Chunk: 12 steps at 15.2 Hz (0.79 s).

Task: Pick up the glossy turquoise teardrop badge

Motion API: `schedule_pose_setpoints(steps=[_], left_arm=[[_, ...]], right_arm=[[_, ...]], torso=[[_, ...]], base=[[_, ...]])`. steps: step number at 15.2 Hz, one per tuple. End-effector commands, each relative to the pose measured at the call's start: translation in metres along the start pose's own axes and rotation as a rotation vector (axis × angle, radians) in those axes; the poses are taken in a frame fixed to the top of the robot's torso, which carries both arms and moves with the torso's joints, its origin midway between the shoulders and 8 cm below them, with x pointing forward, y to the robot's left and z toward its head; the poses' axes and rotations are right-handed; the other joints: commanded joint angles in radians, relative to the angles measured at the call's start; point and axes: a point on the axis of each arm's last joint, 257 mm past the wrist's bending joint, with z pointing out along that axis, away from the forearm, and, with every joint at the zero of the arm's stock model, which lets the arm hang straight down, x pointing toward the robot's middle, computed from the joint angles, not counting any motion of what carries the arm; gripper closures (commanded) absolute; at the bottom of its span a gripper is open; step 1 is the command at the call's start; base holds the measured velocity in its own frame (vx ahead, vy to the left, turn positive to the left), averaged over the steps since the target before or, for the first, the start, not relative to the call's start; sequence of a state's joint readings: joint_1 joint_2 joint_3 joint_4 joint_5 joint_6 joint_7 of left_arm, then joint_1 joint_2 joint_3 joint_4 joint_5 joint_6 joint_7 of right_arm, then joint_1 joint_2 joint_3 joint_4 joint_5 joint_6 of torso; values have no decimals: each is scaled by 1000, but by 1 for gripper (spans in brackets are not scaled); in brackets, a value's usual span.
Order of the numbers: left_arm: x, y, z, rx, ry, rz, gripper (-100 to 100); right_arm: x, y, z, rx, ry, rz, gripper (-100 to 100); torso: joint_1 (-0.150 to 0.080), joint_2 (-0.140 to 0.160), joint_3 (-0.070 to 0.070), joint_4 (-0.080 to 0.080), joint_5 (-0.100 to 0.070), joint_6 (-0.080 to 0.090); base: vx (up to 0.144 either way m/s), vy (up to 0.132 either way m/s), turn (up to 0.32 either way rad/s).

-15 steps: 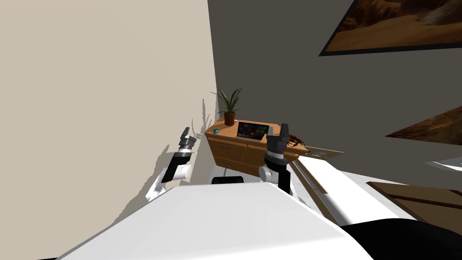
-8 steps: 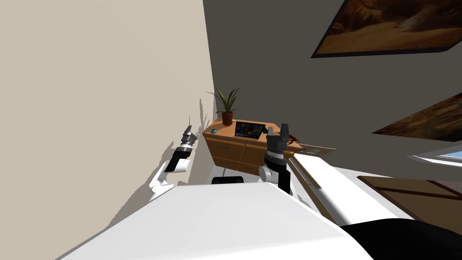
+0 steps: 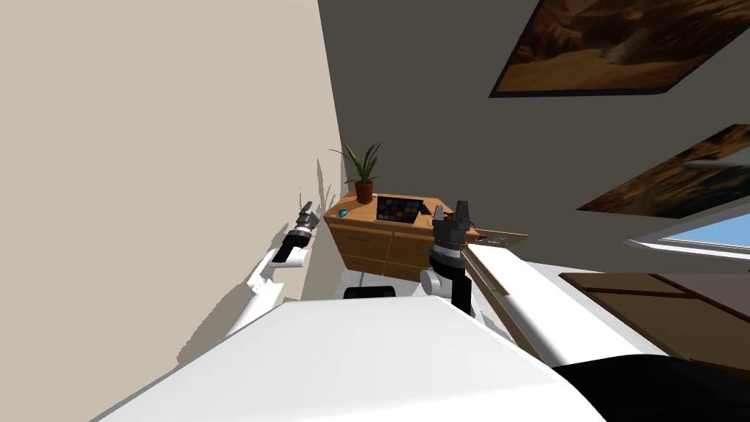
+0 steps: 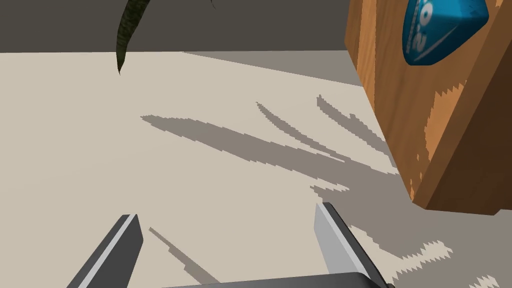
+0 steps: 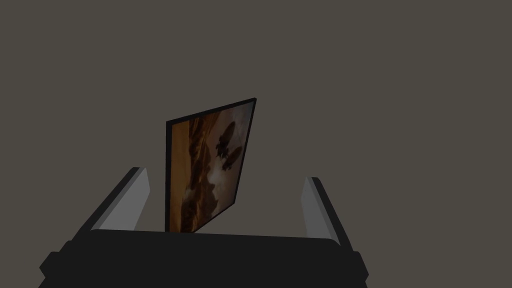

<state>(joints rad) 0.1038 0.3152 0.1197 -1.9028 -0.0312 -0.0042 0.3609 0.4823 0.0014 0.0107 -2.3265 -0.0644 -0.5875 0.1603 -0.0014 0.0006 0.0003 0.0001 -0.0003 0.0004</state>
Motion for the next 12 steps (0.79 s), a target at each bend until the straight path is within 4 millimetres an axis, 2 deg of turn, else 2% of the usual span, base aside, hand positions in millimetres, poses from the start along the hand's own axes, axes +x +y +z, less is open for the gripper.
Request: schedule_pose_setpoints(steps=[1, 2, 5, 6, 8, 9, 12], left_arm=[[-5, 6, 8, -31, -15, -5, -100], [-18, 12, 18, -51, -34, -14, -100], [-20, 16, 22, -78, -47, -16, -100], [-34, 20, 34, -101, -74, -28, -100], [-36, 25, 36, -125, -86, -30, -100], [-51, 26, 46, -139, -114, -45, -100], [-54, 32, 48, -172, -131, -48, -100]], right_arm=[[0, 0, 0, 0, 0, 0, 0], [0, 0, 0, 0, 0, 0, 0], [0, 0, 0, 0, 0, 0, 0], [0, 0, 0, 0, 0, 0, 0], [0, 0, 0, 0, 0, 0, 0], [0, 0, 0, 0, 0, 0, 0], [0, 0, 0, 0, 0, 0, 0]], torso=[[0, 0, 0, 0, 0, 0], [0, 0, 0, 0, 0, 0], [0, 0, 0, 0, 0, 0], [1, 0, 0, 0, 0, -1], [0, 0, 0, 0, 0, 0], [1, 0, 0, 0, 0, 0], [0, 0, 0, 0, 0, 0]], base=[[-10, -16, -29], [-15, -20, -93], [-11, -14, -49], [-9, -15, -101], [-12, -15, -90], [-14, -19, -110], [-10, -14, -48]])
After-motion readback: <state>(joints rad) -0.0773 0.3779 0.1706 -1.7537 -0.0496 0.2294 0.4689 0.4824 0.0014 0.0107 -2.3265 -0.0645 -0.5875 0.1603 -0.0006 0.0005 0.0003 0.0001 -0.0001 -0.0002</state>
